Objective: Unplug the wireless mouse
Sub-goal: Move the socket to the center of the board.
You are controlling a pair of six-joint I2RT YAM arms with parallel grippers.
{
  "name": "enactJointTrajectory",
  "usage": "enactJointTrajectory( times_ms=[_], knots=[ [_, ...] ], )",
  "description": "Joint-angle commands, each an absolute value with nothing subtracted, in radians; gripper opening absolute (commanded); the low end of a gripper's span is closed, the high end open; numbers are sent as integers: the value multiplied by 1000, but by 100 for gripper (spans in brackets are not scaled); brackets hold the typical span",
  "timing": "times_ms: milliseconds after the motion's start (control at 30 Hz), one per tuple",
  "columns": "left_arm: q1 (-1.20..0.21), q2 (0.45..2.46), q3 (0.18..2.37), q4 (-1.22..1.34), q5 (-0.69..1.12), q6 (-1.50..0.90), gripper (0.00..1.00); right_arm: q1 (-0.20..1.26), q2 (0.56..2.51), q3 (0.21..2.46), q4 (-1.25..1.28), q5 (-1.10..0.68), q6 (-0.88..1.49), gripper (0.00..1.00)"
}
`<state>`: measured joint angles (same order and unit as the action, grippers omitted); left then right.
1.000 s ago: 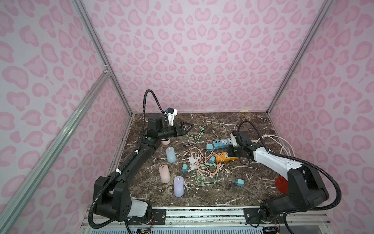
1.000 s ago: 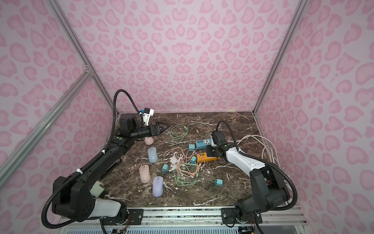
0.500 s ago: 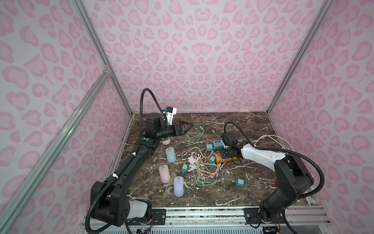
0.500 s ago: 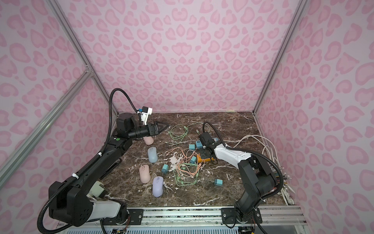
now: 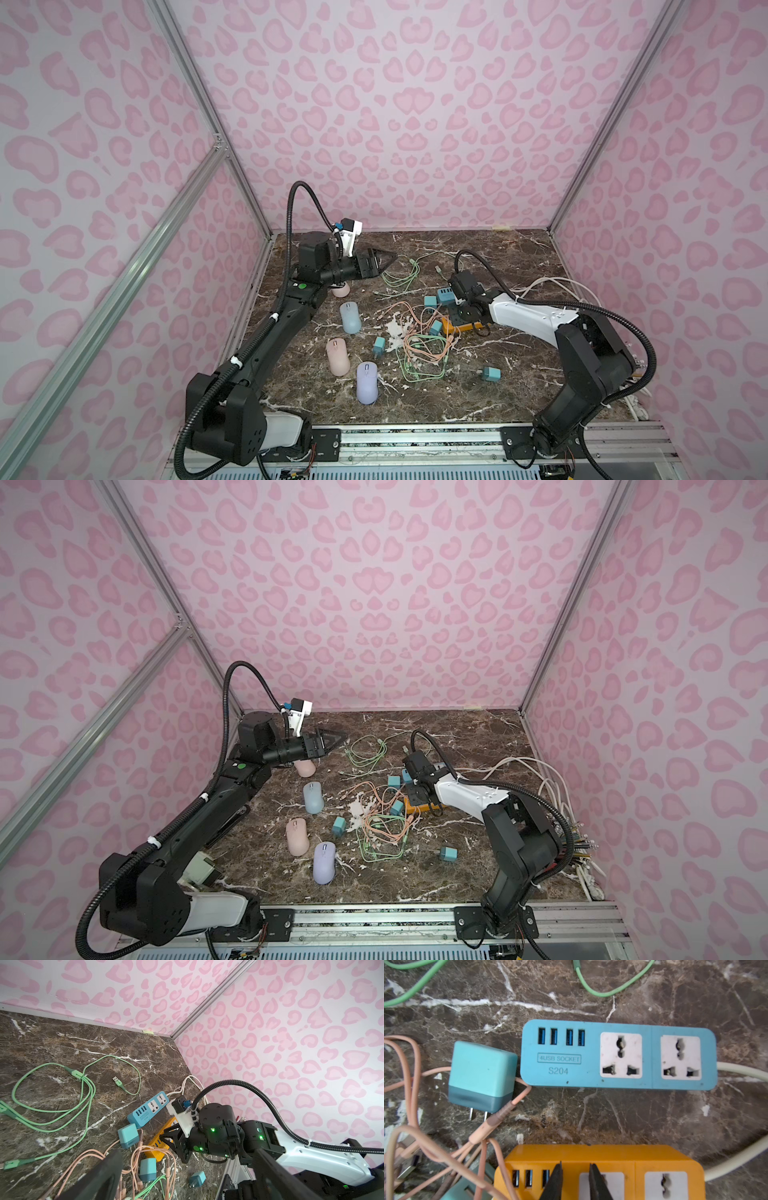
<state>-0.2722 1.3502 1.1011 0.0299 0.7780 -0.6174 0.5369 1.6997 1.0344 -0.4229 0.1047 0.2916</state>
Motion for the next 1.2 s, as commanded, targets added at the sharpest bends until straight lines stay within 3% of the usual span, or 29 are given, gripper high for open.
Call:
enactJointTrajectory(
  times_ms=[0, 600, 733, 867, 1167],
  knots=[
    [-271, 1341, 1100, 48, 789, -608, 100, 538, 1706, 1031, -461, 153, 284, 28],
    [-271, 1335, 1101, 38, 788, -604, 100, 315, 1626, 925, -421, 146, 373, 28],
    [-271, 1327, 1105, 25, 784, -594, 100, 320, 1578, 937, -414, 133, 386, 28],
    [-271, 1322, 1105, 23, 778, -591, 100, 353, 1521, 960, -370, 12, 350, 33],
    [-271, 1313, 1097, 15, 775, -583, 100, 434, 1736, 1217, -402, -30, 313, 32]
  ],
)
